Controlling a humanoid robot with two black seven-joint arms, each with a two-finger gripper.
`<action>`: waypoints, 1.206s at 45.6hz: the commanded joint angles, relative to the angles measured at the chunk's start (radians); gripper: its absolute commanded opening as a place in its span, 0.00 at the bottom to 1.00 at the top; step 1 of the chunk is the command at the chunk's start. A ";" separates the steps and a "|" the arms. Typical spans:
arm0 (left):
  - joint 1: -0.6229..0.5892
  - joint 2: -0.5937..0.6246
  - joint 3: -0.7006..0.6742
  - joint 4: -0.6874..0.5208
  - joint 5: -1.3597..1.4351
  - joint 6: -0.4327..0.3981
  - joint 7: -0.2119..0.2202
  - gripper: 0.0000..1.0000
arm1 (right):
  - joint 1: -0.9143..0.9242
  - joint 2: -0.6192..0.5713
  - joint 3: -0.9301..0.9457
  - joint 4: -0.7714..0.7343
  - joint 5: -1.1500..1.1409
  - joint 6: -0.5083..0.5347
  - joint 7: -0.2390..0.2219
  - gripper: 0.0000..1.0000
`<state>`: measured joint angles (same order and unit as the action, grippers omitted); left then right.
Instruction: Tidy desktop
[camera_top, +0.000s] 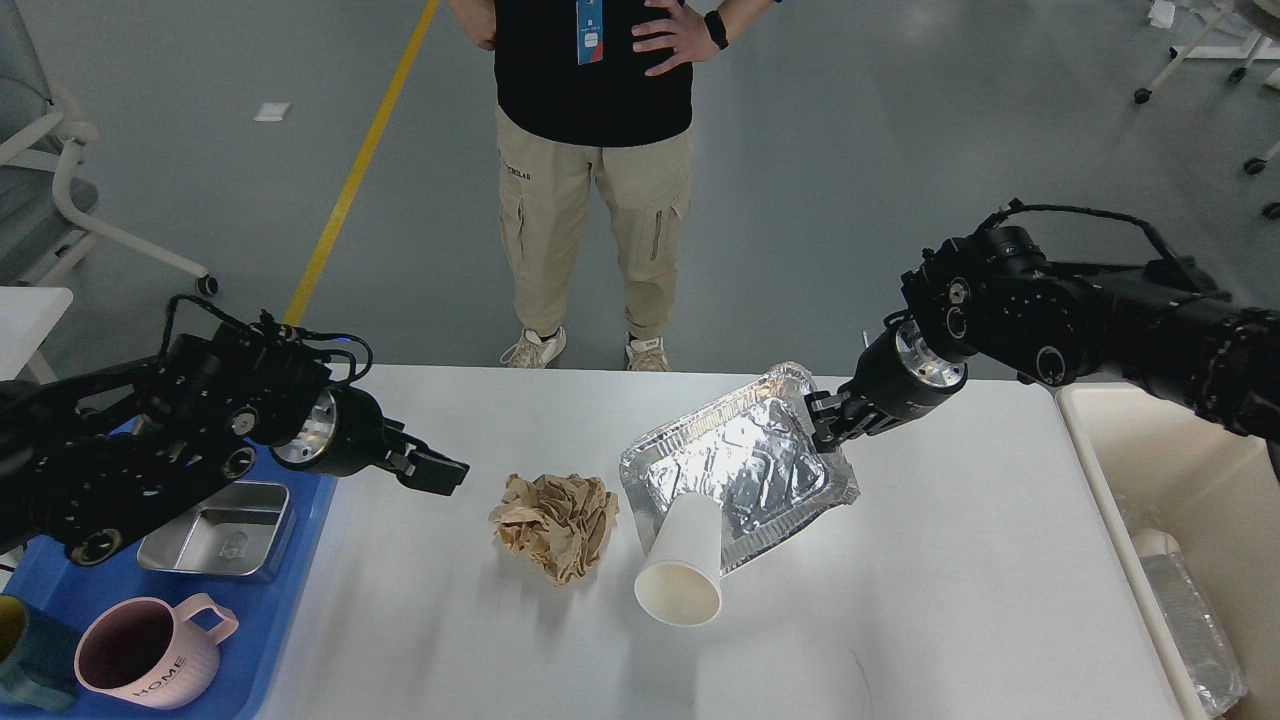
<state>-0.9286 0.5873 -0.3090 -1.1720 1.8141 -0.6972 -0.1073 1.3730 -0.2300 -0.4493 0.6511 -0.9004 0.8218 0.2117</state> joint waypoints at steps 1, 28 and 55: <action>-0.015 -0.116 0.037 0.110 0.001 0.007 -0.002 0.97 | 0.006 0.003 0.000 -0.002 0.001 0.000 0.000 0.00; 0.030 -0.337 0.085 0.293 0.001 0.058 -0.002 0.97 | 0.008 -0.006 0.017 0.007 0.001 -0.001 0.000 0.00; 0.071 -0.317 0.123 0.370 0.031 0.174 -0.221 0.01 | 0.011 -0.028 0.034 0.021 0.001 -0.003 0.000 0.00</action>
<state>-0.8595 0.2613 -0.1947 -0.8094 1.8446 -0.5383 -0.2901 1.3851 -0.2441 -0.4200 0.6680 -0.8989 0.8207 0.2117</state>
